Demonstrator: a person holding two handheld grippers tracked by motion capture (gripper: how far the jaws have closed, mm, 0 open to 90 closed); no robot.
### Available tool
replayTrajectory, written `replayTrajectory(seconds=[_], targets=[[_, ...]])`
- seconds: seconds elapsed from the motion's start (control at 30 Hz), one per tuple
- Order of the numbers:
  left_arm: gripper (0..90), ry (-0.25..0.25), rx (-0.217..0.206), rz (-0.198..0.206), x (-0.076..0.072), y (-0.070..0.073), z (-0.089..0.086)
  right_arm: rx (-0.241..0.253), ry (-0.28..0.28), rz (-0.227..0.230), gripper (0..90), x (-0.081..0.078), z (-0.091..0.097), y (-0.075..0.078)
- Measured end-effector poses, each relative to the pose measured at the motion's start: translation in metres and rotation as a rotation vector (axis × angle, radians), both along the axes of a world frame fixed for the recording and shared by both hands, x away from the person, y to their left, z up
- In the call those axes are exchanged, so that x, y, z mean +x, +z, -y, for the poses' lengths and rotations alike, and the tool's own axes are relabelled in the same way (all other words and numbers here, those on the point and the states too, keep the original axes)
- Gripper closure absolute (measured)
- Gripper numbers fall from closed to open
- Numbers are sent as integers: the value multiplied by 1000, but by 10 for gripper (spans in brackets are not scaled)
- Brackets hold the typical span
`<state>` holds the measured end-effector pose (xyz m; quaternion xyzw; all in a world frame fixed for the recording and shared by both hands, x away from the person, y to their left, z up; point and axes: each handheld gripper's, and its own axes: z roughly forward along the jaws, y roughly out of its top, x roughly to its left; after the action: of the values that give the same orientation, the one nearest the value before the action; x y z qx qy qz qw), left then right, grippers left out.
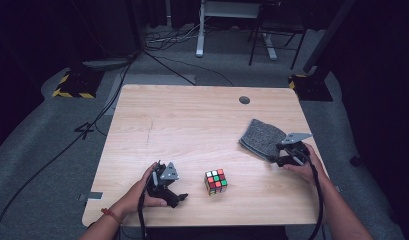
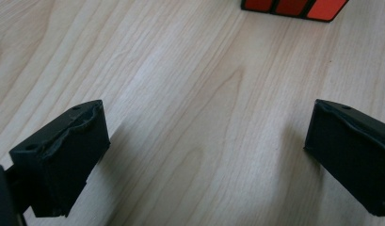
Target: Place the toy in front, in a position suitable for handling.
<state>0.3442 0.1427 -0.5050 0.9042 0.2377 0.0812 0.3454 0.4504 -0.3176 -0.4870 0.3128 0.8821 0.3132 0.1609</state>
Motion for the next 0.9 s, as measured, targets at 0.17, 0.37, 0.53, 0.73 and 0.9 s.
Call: replayTrajectory(seconds=[0.17, 0.37, 0.53, 0.73, 0.9], targets=[[6, -30, -2, 3, 2, 0, 15, 37, -3, -12, 361, -2, 0, -3], [6, -88, 3, 6, 2, 0, 33, 68, 24, -9, 410, -15, -4, -6], [6, -125, 7, 0, 1, 1, 49, 38, 52, -31, 410, -29, -16, -3], [6, -157, 9, 1, 3, 1, 64, 18, 70, -54, 396, -45, -31, -1], [5, -170, 6, 0, 4, 1, 76, 2, 99, -61, 391, -57, -44, 1]])
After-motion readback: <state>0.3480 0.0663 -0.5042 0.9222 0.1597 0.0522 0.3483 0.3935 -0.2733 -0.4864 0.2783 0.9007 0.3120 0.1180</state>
